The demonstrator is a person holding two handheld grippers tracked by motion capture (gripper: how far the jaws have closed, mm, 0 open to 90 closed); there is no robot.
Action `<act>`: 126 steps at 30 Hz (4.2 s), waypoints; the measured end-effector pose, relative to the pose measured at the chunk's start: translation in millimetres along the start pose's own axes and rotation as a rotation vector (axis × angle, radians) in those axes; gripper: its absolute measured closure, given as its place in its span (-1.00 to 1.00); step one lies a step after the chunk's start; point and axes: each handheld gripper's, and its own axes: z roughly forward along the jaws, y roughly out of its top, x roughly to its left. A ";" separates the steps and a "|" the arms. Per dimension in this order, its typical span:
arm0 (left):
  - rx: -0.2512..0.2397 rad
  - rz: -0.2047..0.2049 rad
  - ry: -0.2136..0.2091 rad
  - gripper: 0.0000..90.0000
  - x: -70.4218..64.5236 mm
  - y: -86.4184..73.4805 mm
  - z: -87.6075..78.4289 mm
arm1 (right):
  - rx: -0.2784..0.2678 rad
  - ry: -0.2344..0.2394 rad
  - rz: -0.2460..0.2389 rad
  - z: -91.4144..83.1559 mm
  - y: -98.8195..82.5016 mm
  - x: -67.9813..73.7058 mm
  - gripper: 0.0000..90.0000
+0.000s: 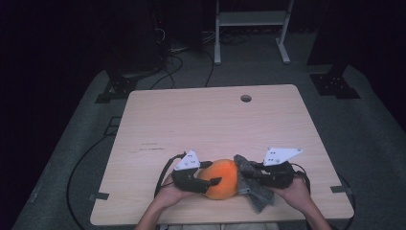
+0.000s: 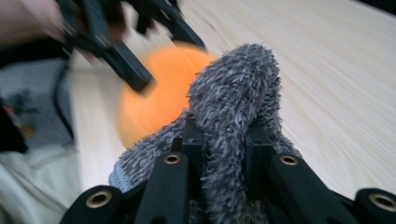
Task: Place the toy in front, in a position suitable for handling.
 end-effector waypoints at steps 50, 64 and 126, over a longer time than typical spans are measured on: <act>-0.046 0.130 0.034 -0.26 -32.5 0.9 18.9 | -0.007 0.014 0.011 -2.8 14.0 8.2 0.68; -0.105 0.133 0.081 -0.14 -25.8 3.8 12.6 | -0.008 -0.007 0.008 -0.5 12.9 7.3 0.69; -0.046 0.042 0.006 -0.14 -3.3 -1.0 -0.3 | 0.082 0.010 0.053 -4.7 -12.1 -18.2 0.69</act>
